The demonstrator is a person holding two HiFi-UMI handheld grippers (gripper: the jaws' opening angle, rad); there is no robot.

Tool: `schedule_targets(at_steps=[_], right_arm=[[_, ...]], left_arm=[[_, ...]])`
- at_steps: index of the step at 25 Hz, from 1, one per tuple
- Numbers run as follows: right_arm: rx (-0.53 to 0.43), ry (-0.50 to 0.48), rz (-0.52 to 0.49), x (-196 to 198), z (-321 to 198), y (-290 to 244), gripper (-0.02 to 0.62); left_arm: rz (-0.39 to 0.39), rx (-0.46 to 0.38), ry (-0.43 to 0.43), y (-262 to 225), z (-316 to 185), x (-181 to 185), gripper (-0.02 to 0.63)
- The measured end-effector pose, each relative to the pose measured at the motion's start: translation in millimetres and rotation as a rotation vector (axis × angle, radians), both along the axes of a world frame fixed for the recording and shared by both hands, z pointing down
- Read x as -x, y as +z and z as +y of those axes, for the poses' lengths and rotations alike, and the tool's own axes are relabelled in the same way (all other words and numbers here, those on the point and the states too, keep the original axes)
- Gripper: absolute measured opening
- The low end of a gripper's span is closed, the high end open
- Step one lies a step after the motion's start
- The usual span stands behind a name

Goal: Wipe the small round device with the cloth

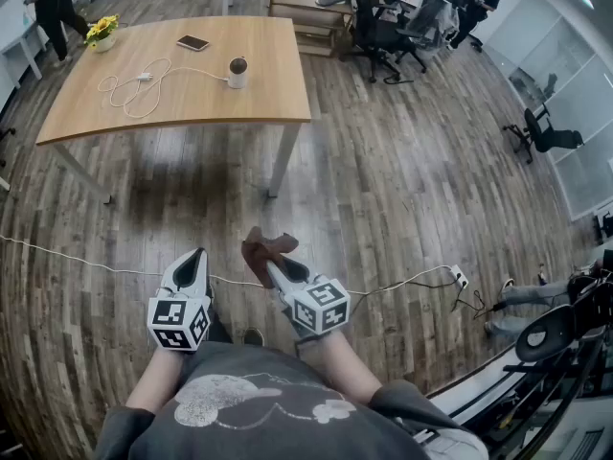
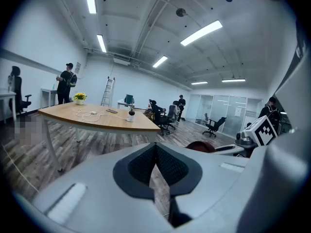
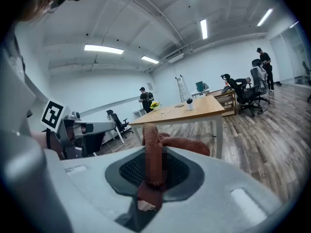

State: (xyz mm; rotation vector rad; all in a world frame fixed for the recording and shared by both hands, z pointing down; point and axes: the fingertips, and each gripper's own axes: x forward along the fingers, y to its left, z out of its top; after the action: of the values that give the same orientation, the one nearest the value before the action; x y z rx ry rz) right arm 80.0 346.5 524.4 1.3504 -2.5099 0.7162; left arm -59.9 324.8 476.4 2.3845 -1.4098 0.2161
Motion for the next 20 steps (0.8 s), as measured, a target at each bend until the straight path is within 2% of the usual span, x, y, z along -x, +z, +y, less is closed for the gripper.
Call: schedule_targets(at_steps=[8, 13, 20], right_arm=[[-0.014, 0.003, 0.005, 6.0, 0.4, -5.8, 0.059], [-0.012, -0.006, 0.007, 7.5, 3.6, -7.6, 0.059], [-0.098, -0.066, -0.050, 19.0, 3.3, -24.1, 0.063]], left_arm=[[-0.018, -0.048, 0.023, -13.4, -8.4, 4.5, 0.020], [-0.013, -0.027, 0.015, -9.7, -0.3, 3.9, 0.020], [-0.021, -0.047, -0.009, -17.4, 2.8, 8.7, 0.020]])
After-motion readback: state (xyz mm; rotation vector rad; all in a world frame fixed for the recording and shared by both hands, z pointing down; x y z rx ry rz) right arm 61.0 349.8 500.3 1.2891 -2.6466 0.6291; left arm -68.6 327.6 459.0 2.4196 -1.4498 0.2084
